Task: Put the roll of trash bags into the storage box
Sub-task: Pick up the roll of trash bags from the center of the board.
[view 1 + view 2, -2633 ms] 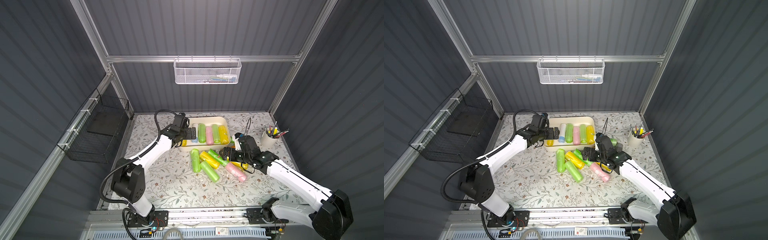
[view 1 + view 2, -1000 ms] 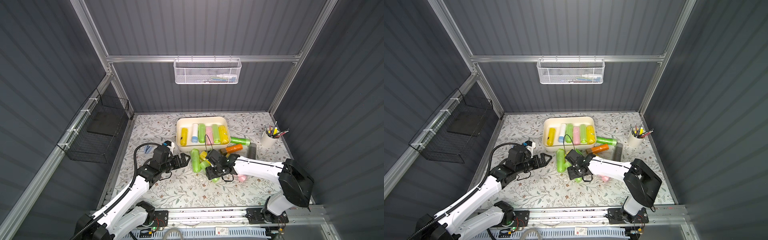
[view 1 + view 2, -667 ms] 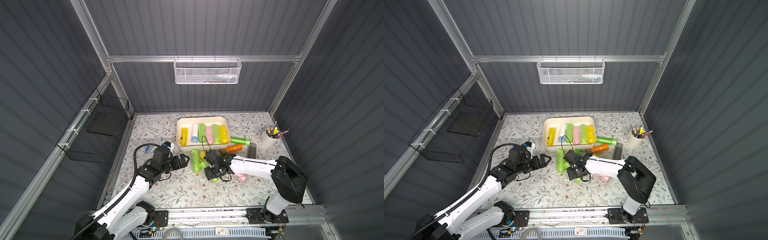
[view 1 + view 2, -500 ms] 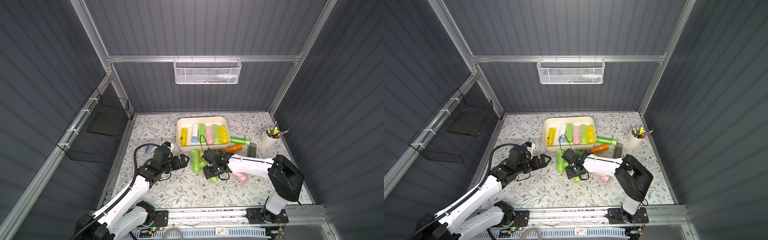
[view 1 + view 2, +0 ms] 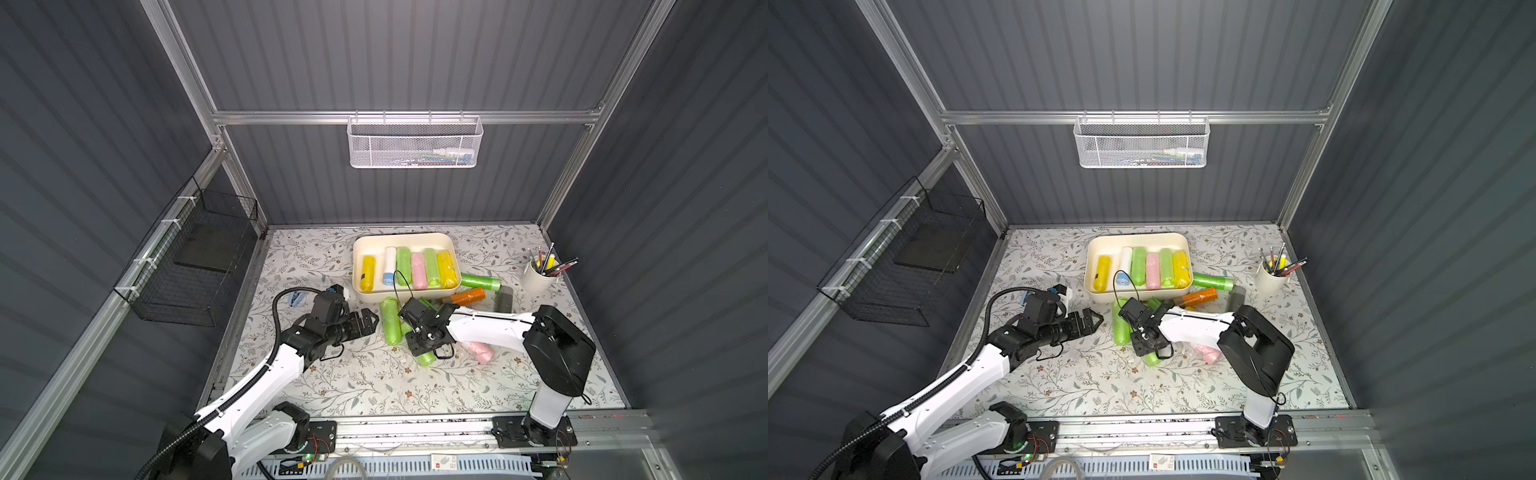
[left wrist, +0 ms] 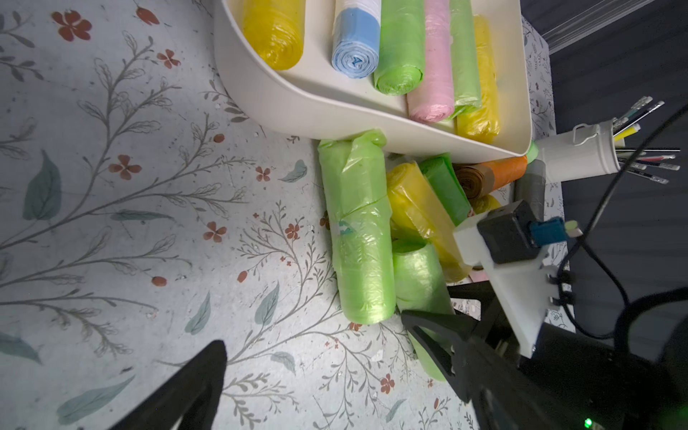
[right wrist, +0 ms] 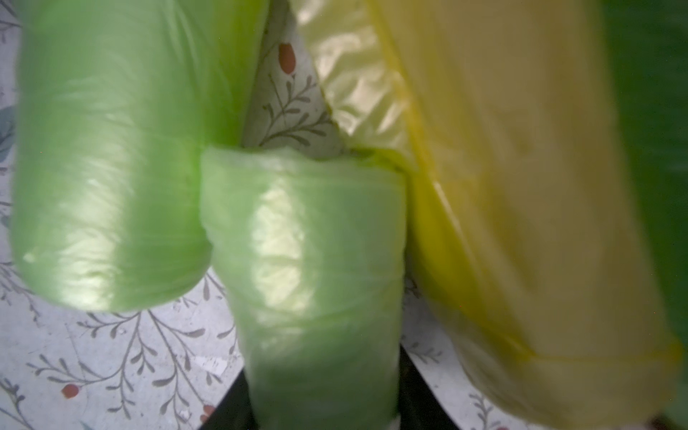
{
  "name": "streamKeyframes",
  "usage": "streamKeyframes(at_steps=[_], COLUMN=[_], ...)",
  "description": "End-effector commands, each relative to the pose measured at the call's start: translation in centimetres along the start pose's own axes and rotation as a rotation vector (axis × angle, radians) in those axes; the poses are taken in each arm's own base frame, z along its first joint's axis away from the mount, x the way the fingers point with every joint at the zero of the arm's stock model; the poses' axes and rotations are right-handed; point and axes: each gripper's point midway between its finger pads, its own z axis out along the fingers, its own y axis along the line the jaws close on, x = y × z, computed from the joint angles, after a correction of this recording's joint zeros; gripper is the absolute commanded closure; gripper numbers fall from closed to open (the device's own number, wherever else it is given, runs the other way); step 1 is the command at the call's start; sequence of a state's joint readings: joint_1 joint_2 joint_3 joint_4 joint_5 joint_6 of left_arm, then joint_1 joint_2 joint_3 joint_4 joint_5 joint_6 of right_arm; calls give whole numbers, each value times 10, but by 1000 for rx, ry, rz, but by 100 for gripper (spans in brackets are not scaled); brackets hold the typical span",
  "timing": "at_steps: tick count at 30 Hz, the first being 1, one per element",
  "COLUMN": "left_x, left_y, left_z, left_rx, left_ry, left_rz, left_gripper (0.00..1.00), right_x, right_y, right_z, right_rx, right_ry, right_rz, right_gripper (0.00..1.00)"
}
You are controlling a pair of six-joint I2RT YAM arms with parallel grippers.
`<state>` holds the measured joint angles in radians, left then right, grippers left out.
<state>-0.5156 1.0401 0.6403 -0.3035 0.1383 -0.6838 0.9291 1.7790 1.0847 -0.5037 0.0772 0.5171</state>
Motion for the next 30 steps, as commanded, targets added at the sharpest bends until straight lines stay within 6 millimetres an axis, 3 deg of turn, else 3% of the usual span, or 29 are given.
streamKeyframes(at_steps=[1,12,20,30], left_x=[-12,-21,-20,-44], left_y=[-1,-7,-1,-14], left_z=[-8,-15,-12,-18], left_rx=[-29,-7,-32,-49], left_ry=[-45,-89,-97,-137], left_rz=[28,36,45,109], left_gripper=[0,0,0,0], right_x=[4,-10,-20,-15], right_y=[-5,0,3,4], right_z=[4,3,-8,-15], right_rx=[25,21,-8,-30], right_ry=[14,-19,-44,0], right_rz=[7,45,80,96], right_gripper=[64,70,72,72])
